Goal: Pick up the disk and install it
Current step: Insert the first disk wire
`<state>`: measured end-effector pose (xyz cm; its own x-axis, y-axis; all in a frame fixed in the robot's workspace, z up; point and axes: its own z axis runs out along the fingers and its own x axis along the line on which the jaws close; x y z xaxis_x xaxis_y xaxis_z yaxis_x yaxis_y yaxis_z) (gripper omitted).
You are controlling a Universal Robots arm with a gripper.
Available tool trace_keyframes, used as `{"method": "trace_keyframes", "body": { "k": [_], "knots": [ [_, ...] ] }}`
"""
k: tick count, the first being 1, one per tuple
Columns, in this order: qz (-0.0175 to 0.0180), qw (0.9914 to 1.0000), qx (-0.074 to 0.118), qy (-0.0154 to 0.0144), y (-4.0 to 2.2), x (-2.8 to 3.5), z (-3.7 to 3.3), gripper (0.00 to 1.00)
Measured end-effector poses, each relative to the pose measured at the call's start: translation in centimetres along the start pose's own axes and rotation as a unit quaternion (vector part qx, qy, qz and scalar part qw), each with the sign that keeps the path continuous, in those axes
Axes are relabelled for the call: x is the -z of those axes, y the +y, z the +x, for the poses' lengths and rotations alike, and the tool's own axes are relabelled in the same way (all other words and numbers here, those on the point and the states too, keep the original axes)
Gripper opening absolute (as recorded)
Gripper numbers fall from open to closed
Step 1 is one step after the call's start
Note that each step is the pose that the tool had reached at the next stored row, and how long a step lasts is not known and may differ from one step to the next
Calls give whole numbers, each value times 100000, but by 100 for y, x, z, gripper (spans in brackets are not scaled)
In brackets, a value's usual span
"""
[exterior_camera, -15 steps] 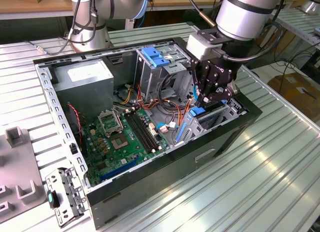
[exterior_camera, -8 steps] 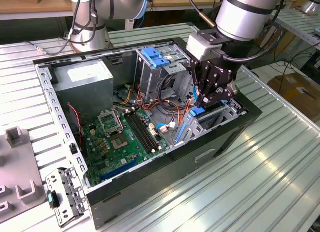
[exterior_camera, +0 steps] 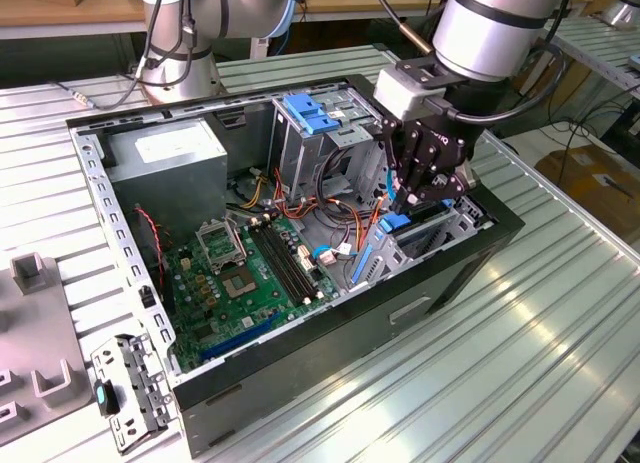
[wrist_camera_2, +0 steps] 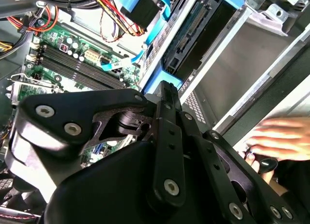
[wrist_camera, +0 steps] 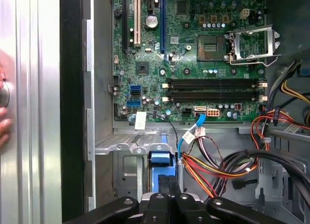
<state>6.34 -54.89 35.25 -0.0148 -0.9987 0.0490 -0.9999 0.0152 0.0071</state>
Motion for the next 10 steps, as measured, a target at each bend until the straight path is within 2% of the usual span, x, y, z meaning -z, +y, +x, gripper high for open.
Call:
{"method": "trace_keyframes", "body": {
  "k": [4, 7, 10],
  "knots": [
    [0, 100000, 0, -5, -77, 0, -1, 11],
    [-31, 100000, 0, 6, -223, -4, -4, 11],
    [-45, 100000, 11, 10, -259, -4, -5, 11]
  ]
}}
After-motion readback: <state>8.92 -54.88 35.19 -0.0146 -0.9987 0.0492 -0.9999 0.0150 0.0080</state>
